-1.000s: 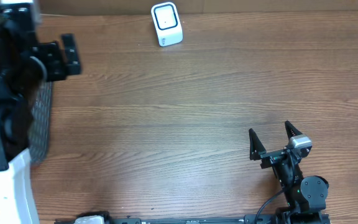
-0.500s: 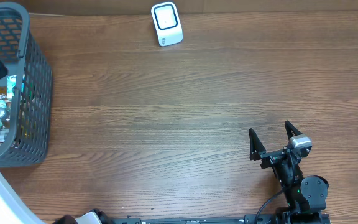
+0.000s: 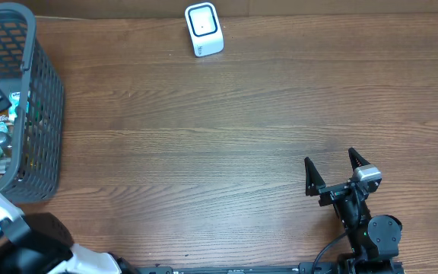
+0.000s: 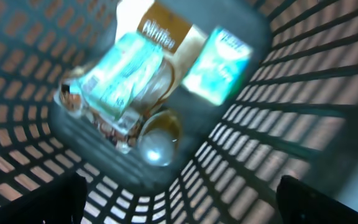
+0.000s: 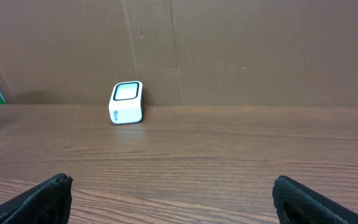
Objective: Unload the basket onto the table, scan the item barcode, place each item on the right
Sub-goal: 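Reach the left gripper into the basket and grasp the yellow bottle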
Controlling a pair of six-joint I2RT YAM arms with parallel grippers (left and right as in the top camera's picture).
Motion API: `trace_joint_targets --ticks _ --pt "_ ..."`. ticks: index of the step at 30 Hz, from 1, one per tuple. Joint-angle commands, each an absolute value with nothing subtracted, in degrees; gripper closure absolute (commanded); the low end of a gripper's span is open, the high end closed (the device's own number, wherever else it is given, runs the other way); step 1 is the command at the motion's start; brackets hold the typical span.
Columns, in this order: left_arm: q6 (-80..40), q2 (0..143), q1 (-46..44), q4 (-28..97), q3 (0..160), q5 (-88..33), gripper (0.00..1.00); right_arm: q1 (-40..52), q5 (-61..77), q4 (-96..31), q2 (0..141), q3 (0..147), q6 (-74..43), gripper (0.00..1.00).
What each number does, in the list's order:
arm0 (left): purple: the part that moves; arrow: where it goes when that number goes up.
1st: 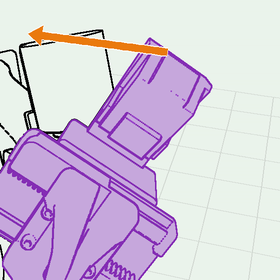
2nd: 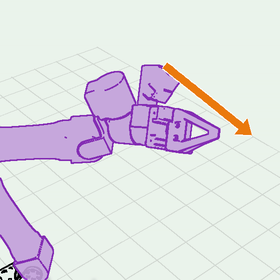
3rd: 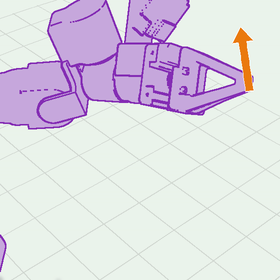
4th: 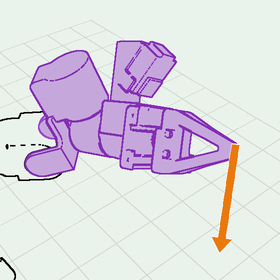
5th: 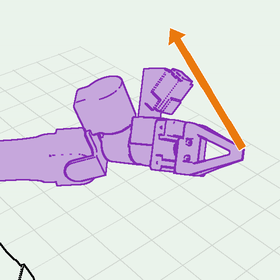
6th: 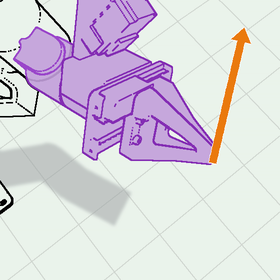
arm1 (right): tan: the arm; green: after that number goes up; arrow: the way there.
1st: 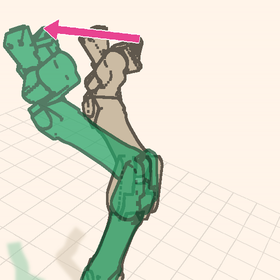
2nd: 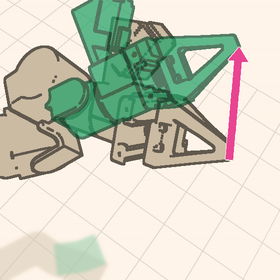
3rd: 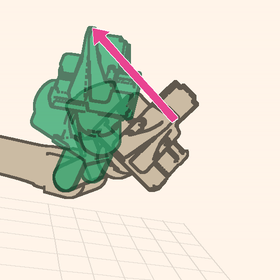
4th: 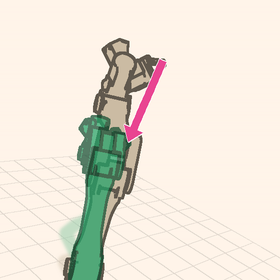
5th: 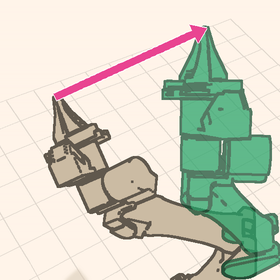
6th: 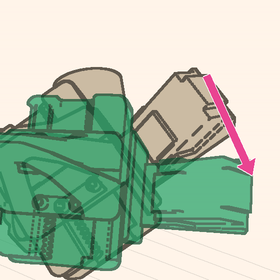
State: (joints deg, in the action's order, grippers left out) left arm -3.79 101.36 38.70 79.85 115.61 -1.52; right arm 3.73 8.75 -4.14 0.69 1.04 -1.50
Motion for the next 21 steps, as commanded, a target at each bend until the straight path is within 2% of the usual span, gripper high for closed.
trace_joint_targets --ticks 1,15,21 --pt "-1.78 104.66 41.41 81.25 116.46 -3.18 0.00 3.29 8.64 -3.90 0.40 0.47 -1.52 0.00" --pt "0.51 114.02 41.91 83.81 116.40 -4.97 0.00 3.29 8.64 -3.90 0.40 0.47 -1.52 0.00" --pt "0.51 117.60 41.87 84.07 116.36 -4.93 0.07 3.29 8.64 -3.90 0.40 0.47 -1.52 0.00"
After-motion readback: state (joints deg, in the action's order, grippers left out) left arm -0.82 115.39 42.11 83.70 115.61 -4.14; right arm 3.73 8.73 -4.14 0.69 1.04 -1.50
